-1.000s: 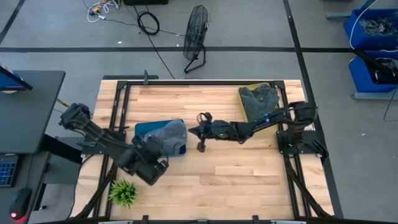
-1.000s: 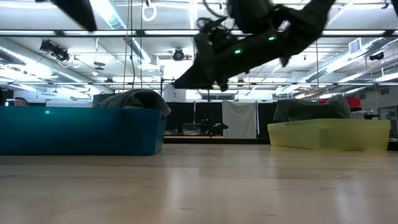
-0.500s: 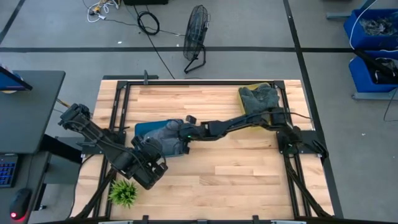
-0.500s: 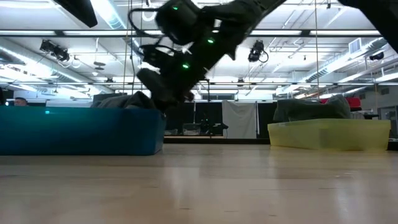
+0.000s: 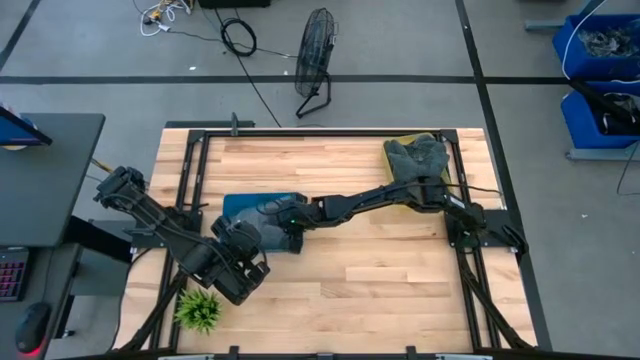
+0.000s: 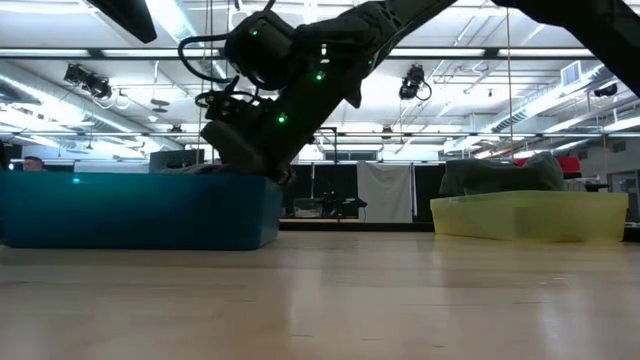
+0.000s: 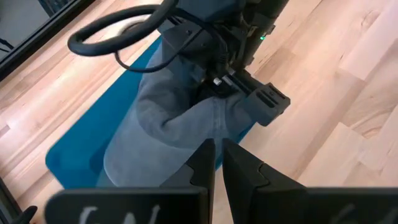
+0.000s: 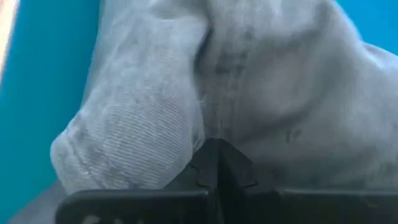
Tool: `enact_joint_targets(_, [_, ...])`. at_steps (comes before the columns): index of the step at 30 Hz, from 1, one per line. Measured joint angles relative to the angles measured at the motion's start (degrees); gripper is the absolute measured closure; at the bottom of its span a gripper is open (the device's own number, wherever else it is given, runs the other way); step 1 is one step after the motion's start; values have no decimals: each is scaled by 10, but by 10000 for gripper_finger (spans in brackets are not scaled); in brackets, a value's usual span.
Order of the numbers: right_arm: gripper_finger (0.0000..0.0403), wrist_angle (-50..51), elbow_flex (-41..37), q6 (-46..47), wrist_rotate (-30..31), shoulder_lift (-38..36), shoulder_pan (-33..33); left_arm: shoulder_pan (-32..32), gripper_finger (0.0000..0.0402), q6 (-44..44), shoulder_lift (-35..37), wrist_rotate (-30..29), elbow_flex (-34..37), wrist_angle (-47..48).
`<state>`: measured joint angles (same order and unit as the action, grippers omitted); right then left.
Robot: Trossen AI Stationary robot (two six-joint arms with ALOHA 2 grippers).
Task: Pick & Place hat
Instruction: Put the blue cap into the blue bin, then return to Home Position
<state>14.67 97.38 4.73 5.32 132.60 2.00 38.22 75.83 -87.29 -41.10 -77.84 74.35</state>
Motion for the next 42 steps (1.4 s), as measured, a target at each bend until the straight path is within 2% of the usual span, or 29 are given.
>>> enact_joint_targets(7, [401,26,-5,-47,9,-44,1,0,367,0,0,-9,0,0])
enact_joint_targets(10, [401,39,-3,-71,9,-94,1,0,367,-1,0,-32,0,9])
enact_joint_targets(15, [401,127,-4,-99,13,-185,2,0,367,3,5,-51,0,36])
enact_joint_targets(19, [400,193,-3,-114,70,-290,10,4,367,4,26,-78,0,61])
enact_joint_targets(23, [400,267,-4,-127,131,-387,23,28,367,3,86,-139,-4,105])
enact_joint_targets(27, [399,324,-18,-99,138,-500,35,76,367,2,178,-188,-9,153])
enact_joint_targets(30, [399,333,-71,-73,143,-582,50,111,367,-32,257,-197,5,154])
enact_joint_targets(33, [399,328,-161,-27,187,-671,75,140,367,-41,326,-195,45,145])
enact_joint_targets(35, [400,323,-237,18,223,-732,94,153,367,-37,369,-181,94,102])
enact_joint_targets(38, [400,301,-356,65,236,-815,124,158,367,-48,432,-137,201,-60])
enact_joint_targets(40, [399,277,-422,80,215,-864,146,150,367,-133,460,-82,283,-224])
enact_joint_targets(42, [399,240,-480,83,188,-902,168,134,367,-269,474,-8,364,-426])
